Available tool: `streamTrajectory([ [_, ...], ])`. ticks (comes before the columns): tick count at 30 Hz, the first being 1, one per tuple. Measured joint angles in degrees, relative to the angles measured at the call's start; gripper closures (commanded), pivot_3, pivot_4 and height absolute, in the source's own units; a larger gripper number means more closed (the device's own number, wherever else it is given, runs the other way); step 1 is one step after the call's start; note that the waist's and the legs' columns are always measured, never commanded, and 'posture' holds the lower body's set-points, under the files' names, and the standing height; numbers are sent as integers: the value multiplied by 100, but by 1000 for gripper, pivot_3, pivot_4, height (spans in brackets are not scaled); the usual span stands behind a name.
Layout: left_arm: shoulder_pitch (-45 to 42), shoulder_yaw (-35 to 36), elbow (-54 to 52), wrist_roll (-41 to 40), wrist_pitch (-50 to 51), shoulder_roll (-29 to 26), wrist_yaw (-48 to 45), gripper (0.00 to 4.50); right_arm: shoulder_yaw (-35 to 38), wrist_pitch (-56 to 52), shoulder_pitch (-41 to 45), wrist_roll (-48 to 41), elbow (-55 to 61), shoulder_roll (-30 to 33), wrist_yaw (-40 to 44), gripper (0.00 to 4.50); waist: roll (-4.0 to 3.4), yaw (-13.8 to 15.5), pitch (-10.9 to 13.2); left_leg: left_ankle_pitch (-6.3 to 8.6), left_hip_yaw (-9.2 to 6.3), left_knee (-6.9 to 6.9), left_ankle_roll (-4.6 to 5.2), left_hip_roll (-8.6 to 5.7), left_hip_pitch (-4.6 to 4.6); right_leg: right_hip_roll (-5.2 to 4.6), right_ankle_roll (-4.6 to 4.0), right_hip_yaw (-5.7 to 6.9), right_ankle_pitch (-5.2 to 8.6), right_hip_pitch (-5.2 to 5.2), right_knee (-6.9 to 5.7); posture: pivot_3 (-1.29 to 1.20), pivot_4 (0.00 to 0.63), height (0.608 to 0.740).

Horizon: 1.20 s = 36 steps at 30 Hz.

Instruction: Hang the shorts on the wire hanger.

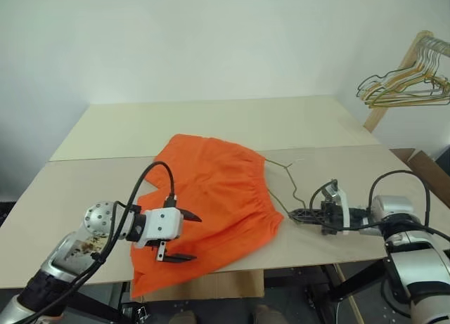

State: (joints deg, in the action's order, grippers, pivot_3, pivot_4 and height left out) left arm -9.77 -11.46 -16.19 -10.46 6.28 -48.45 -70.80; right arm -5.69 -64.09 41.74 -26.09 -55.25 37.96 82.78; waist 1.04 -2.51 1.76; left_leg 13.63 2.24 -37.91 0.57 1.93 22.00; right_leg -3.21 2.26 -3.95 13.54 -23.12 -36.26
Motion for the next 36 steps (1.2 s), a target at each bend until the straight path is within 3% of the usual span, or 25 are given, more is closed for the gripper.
streamTrajectory([
  [6, -204, -87, 163, 48, -74, 113, -10, 57, 651, 1385, -816, 25, 1264, -208, -685, 4500, 2, 2, -2, 0, -1, 0, 0, 0, -3, 0, 3, 0, -1, 5, 0, -23, 0, 740],
  [11, -768, -123, 538, 140, -343, 410, 12, 57, 728, 2390, -1223, 216, 1920, -389, -1078, 4500, 0, -18, -3, -1, 0, 0, 0, -1, -4, 0, 4, -1, -3, 4, -1, -33, 0, 740],
  [16, -2074, 128, 1418, 120, -308, 1929, 1339, 57, 582, 3203, -1357, 570, 2367, -347, -1198, 4500, -1, 28, -4, -1, -13, -24, 0, -4, 21, -1, 12, 5, -12, -1, 3, -34, 0, 740],
  [19, -3285, 380, 2113, -32, -294, 2095, 1488, 57, 390, 3621, -1350, 807, 2655, -273, -1171, 4500, -2, -24, -4, 3, -14, -25, 6, -6, 20, 0, 13, 4, -13, -1, 5, -37, 0, 740],
  [26, -5150, 226, 5758, 577, -2021, 1579, 282, 57, 137, 3897, -1278, 1081, 2970, -240, -1079, 4500, -18, -192, -13, 3, -12, -14, 7, -7, 10, 4, 12, 2, -9, 0, 5, -47, 0, 740],
  [28, -5599, 177, 6811, 592, -2131, 1539, -539, 57, 38, 3901, -1237, 1134, 3077, -274, -1074, 4500, -15, -208, -10, 3, -14, -16, 7, -7, 28, 5, 13, 4, -8, -14, 7, -53, 0, 740],
  [31, -6259, 203, 7739, 588, -2026, 1478, -1534, 57, -74, 3931, -1211, 1153, 3189, -341, -1072, 4500, -12, -255, -8, 6, -15, -18, 11, -11, 42, 1, 16, 6, -6, -18, 16, -55, 0, 740],
  [36, -6877, -44, 8411, 570, -1810, 1396, -2117, 57, -256, 4055, -1203, 1266, 3337, -374, -1083, 4500, -12, -293, -8, 14, -16, -26, 23, -17, 45, -7, 27, 6, 1, -17, 12, -56, 0, 740],
])
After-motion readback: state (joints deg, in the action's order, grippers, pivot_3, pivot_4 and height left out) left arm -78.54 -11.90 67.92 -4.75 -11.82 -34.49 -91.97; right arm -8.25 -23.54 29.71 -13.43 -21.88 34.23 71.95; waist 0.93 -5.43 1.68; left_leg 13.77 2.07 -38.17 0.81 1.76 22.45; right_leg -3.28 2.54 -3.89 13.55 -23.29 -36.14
